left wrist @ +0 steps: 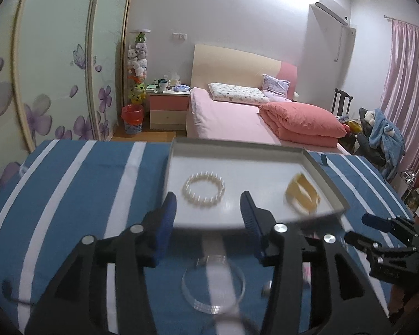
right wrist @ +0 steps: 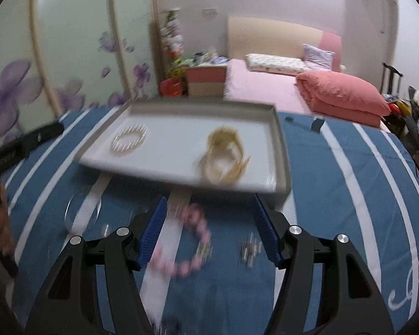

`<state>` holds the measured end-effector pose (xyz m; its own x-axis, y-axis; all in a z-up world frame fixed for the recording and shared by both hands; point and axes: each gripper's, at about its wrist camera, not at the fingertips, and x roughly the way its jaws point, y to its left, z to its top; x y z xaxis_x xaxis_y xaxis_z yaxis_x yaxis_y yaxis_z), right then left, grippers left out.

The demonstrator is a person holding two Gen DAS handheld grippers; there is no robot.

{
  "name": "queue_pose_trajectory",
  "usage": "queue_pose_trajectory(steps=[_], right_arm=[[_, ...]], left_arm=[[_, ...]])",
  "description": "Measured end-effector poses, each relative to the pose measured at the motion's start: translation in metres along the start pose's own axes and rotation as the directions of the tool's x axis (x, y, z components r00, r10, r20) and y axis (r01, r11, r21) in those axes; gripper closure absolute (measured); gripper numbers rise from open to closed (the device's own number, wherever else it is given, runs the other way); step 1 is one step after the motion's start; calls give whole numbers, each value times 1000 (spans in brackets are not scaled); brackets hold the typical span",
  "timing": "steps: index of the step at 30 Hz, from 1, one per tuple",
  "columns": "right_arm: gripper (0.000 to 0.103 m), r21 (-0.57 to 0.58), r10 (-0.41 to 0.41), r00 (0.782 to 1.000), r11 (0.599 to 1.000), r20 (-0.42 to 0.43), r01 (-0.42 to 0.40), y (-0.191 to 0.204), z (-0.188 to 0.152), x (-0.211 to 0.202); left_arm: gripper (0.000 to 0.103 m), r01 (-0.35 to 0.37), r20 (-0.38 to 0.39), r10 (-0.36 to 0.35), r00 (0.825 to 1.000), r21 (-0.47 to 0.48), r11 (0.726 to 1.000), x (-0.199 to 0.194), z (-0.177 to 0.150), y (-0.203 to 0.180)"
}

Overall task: Organize jewelry
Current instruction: 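Grasp the dark red beaded bracelet with the right tool, then grasp the open silver cuff bangle with the left tool and lift it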

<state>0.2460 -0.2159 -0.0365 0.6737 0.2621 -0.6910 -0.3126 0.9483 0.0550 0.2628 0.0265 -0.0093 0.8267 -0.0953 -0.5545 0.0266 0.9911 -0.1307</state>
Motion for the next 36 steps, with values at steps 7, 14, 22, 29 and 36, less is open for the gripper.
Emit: queue_pose_trajectory(steps=[7,14,22,29,36], right_arm=[[31,-103,105,989,988,-106,-116,15,-60,-19],[23,-142,144,979,976,-148,-165,35,-85,-24],[29,-156,103,985,980,-137,-124,37,-92,-21],[90,-122,86,988,987,-128,-102,29,-88,-21],[92,54,-106,986,992,-129,114,-15,-73,-12]], left_arm=[[40,-7,-29,6,1000,-17,1000,-36,-42,16],[38,1,-85,-4,996,-31,1000,-38,-61,18],[38,17,-132,-18,991,-5,1000,-33,-77,6],[38,17,-163,-12,987,26,1000,-29,-85,-1],[29,13,-185,-1,983,65,998,-29,-93,-9]])
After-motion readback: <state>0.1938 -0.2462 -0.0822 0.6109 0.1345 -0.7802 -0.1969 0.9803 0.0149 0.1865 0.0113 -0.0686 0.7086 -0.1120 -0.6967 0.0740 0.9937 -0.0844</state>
